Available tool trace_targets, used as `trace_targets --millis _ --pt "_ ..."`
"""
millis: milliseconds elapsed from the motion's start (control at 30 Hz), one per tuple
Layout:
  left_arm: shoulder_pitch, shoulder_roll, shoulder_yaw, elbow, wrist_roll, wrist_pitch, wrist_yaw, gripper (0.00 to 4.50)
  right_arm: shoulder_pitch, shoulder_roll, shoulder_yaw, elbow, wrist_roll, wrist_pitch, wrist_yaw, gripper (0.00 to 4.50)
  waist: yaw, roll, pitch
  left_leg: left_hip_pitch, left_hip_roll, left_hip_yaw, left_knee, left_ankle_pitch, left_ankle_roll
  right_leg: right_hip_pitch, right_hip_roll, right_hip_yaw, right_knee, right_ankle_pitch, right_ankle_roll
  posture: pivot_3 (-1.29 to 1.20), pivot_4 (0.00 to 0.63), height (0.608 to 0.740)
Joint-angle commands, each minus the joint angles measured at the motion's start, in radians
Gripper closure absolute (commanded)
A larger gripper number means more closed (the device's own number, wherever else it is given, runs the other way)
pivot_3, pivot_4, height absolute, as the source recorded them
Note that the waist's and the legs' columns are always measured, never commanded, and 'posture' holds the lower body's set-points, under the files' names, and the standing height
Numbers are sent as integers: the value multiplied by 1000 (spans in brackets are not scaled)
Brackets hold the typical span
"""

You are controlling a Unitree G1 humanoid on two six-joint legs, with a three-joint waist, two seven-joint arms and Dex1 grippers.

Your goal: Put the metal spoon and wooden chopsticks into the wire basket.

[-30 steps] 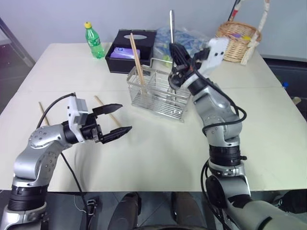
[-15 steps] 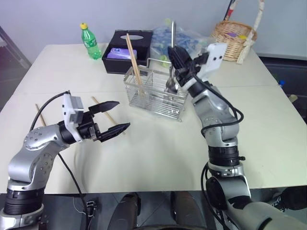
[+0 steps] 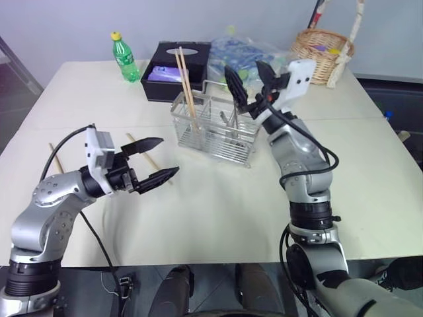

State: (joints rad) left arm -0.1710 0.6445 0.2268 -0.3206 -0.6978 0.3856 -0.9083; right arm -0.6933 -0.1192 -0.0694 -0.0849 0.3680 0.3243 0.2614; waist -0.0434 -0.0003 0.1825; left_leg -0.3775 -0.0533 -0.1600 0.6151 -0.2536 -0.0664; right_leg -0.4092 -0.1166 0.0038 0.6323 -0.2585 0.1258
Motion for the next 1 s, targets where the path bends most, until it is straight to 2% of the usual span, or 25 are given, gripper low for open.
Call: trace_targets --millis 33,233,400,600,800,1000 --pt "-10 -25 49 30 56 -73 65 0 -14 -59 -26 -104 20 40 18 34 1 0 0 0 0 0 0 0 0 0 0 0 0 0 0 0 150 740" --pt "-14 -97 67 95 130 -136 190 0 66 -253 -68 -269 80 249 75 34 10 -1 0 0 0 0 0 0 0 1 0 0 -1 0 0 0 150 740" --pt "-24 -172 53 167 214 -191 310 0 160 -413 -172 -404 191 396 139 34 13 -1 0 -1 0 1 0 0 0 1 0 0 -1 0 0 0 150 740" --pt "-39 -239 19 274 303 -255 380 0 313 -534 -280 -539 333 510 204 34 31 -1 -1 0 0 1 1 0 0 2 0 0 -2 0 0 0 150 740" --pt "-61 -272 -5 357 340 -289 396 0 489 -633 -375 -613 422 501 325 34 34 -2 0 -1 0 2 2 0 1 3 -1 0 -3 0 1 0 150 740" --pt "-95 -297 -22 463 414 -292 480 0 635 -698 -408 -651 422 377 509 34 30 -3 0 1 0 3 2 0 1 4 0 0 -3 0 2 0 150 740"
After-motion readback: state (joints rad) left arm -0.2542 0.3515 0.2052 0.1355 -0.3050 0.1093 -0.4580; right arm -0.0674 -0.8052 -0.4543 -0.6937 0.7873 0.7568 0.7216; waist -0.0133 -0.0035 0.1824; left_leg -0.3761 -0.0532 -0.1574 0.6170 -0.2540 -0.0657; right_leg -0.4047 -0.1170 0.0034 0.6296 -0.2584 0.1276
